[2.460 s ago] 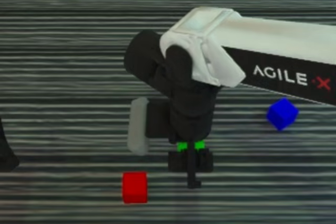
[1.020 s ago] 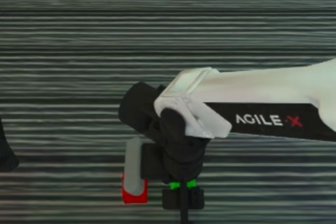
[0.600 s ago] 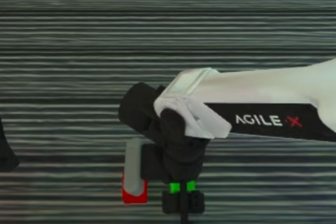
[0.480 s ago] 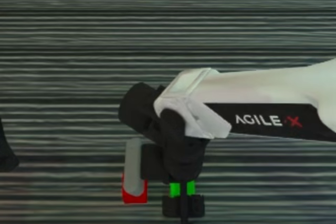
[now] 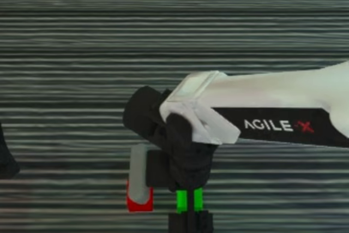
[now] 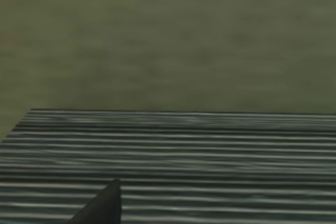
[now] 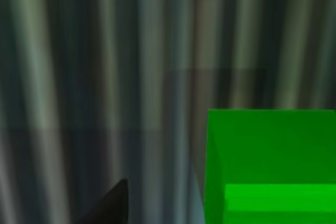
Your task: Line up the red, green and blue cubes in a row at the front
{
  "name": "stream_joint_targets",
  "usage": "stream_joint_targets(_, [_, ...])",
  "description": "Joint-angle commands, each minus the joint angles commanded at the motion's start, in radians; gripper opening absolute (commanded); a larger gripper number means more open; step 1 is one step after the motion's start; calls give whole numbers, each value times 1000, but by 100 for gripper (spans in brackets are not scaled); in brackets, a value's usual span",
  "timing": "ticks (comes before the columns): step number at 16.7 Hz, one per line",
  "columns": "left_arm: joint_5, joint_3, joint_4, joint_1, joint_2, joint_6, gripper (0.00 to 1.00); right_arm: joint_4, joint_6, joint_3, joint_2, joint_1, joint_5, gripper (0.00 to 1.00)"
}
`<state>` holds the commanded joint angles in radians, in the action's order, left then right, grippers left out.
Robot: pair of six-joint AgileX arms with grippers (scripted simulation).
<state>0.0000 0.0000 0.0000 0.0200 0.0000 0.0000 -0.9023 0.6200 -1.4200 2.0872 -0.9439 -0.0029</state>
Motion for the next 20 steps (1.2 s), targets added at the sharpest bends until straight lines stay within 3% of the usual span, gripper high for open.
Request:
stream_joint_targets(4, [0, 0, 0, 0, 0, 0, 100, -41, 3, -34, -12, -3, 1, 100])
stream_joint_targets(10, [0, 0, 0, 0, 0, 0, 100, -243, 4, -164, -77, -6, -1, 100])
stream_joint_targets(15, [0, 0, 0, 0, 0, 0, 100, -247, 2, -167, -77, 1, 0, 100])
stream_joint_targets(18, [0, 0, 0, 0, 0, 0, 100, -242, -36, -173, -71, 67, 2, 100])
stream_joint_targets(20, [0, 0, 0, 0, 0, 0, 100, -237, -85, -176, -64, 163, 2, 100])
